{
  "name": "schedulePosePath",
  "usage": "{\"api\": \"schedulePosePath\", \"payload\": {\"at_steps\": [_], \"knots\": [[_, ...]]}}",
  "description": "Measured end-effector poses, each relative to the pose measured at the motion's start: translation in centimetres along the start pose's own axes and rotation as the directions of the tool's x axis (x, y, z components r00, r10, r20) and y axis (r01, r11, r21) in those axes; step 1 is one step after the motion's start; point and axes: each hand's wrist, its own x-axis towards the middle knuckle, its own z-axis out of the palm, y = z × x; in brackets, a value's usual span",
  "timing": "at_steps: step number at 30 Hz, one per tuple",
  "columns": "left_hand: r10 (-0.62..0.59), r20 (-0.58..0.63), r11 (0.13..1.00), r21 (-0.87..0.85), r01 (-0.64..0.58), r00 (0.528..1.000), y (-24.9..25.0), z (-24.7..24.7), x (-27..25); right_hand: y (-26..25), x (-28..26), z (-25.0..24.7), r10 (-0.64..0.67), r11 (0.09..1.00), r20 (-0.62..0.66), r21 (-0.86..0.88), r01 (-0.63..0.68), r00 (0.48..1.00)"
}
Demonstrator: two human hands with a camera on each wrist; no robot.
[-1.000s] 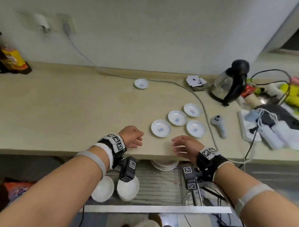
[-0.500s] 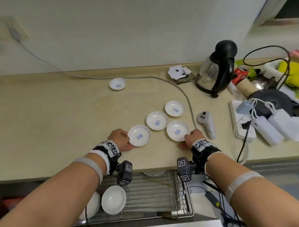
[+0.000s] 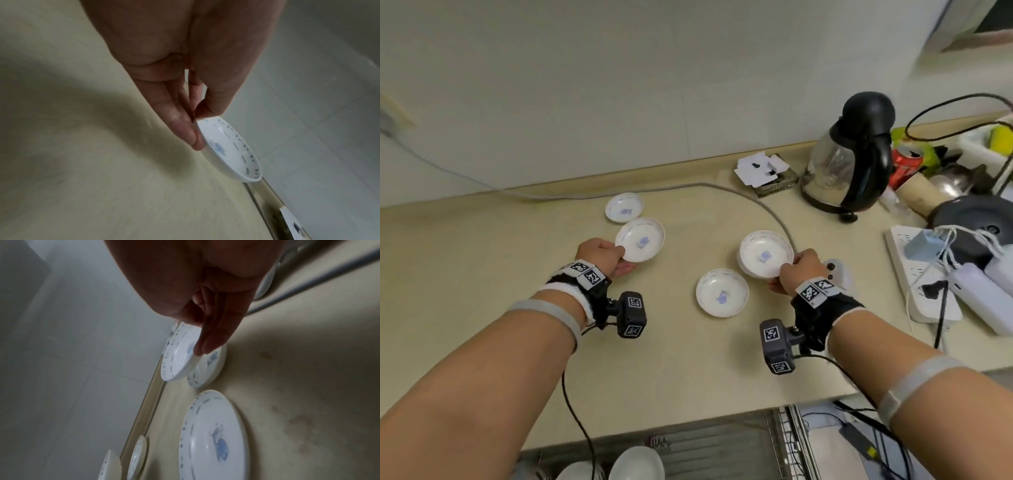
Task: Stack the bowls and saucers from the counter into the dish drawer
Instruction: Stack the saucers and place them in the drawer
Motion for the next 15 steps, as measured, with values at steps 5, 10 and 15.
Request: {"api": "schedulePosePath", "payload": {"at_steps": [5, 10, 15], "knots": [[0.029, 0.025, 0.997, 0.077, -0.030, 0.999, 2.5, 0.2, 7.0, 0.9, 2.1, 2.3, 0.059, 0.998, -0.101, -0.026, -0.062, 0.993], [0.004, 0.025, 0.989, 0.146, -0.008, 1.000, 4.4, -1.0, 13.8, 2.6, 4.5, 4.4, 0.062, 0.998, -0.238, 0.023, -0.058, 0.969], [0.034, 0.090, 0.981, 0.186, -0.050, 0.995, 4.0, -1.0, 19.8, 3.0, 4.5, 5.4, 0.034, 0.996, -0.321, -0.071, -0.060, 0.946]]}}
